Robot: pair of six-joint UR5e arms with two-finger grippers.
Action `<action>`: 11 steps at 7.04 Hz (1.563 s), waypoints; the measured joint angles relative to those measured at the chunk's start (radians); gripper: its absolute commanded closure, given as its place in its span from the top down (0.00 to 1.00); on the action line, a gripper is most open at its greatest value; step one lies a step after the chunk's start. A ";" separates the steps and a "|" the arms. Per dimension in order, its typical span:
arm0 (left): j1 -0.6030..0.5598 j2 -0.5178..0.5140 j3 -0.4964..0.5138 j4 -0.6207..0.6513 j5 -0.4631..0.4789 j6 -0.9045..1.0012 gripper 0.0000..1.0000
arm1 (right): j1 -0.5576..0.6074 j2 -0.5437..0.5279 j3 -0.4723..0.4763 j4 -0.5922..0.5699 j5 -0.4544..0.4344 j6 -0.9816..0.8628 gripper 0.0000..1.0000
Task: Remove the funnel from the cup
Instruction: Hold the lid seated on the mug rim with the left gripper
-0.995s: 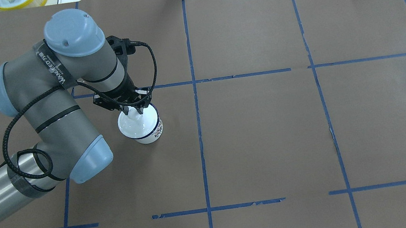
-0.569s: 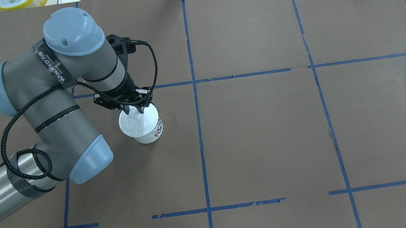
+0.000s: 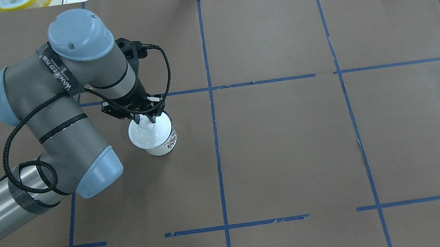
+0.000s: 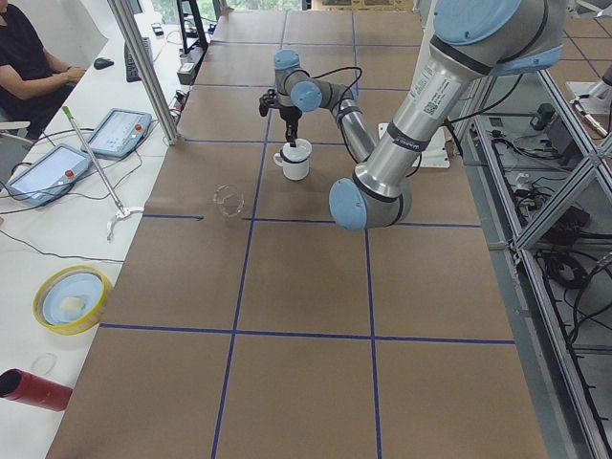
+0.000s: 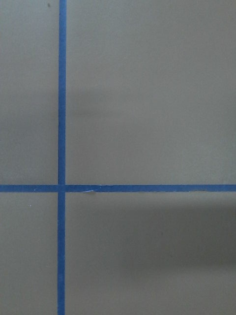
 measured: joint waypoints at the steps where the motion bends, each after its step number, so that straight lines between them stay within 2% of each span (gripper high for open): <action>1: 0.000 0.000 0.000 0.000 0.000 0.000 0.00 | 0.000 0.000 0.000 0.000 0.000 0.000 1.00; 11: -0.001 -0.001 0.006 -0.021 0.000 0.003 0.00 | 0.000 -0.001 0.000 0.000 0.000 0.000 1.00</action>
